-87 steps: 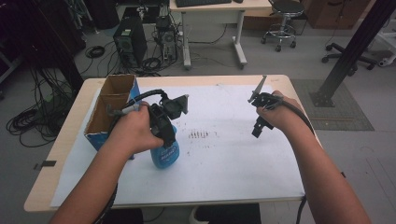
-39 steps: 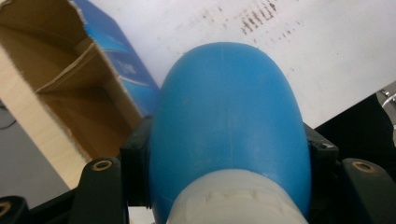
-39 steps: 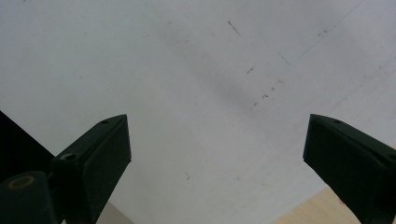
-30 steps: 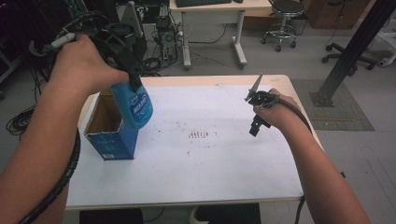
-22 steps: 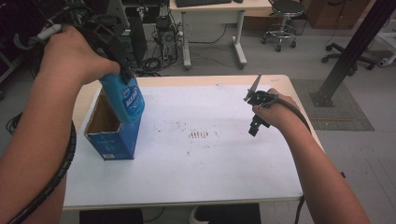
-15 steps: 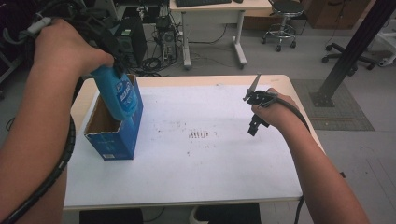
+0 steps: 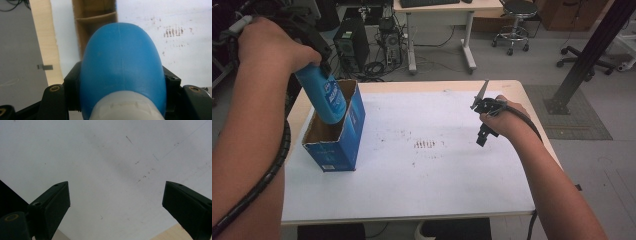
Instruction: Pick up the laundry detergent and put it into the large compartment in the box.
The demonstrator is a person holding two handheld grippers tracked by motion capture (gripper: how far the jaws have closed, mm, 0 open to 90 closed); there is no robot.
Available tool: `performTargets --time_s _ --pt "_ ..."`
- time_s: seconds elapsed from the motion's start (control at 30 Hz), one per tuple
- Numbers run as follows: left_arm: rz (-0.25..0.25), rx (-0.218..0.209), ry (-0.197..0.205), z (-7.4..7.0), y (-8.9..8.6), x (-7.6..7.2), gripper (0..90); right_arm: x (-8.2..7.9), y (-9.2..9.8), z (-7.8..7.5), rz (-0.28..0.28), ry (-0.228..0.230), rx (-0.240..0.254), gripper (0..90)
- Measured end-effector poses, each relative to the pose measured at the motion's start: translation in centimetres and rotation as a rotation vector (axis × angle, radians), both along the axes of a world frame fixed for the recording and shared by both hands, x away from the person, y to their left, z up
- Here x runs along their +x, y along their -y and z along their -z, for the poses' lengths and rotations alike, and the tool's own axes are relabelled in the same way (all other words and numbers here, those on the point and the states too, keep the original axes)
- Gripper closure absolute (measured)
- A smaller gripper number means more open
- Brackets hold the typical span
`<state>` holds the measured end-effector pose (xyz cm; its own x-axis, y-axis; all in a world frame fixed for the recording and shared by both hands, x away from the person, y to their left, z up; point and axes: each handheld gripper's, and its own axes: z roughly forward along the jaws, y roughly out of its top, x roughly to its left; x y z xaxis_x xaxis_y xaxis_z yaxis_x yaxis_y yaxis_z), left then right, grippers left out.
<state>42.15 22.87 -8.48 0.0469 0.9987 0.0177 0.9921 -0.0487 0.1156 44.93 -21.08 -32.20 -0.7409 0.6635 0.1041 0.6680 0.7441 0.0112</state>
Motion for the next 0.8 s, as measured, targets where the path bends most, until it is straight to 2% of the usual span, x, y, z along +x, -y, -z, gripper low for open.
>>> performTargets --time_s 0.13,0.3,0.47,0.8 --pt "-0.031 0.013 -0.001 0.8 -0.9 0.4 37.8 -0.1 -0.2 0.0 -0.007 0.005 -0.009 7.6" --pt "-0.040 0.005 -0.009 1.6 -1.6 0.7 37.8 0.0 -0.2 0.1 -0.007 0.002 -0.011 7.6" --pt "-0.029 0.022 -0.016 2.5 -1.9 0.9 37.8 0.0 -0.2 0.0 -0.006 0.002 -0.013 7.6" --pt "-0.013 0.014 -0.020 4.0 -2.2 0.9 37.8 -0.1 -0.2 -0.1 -0.002 0.005 -0.012 7.6"
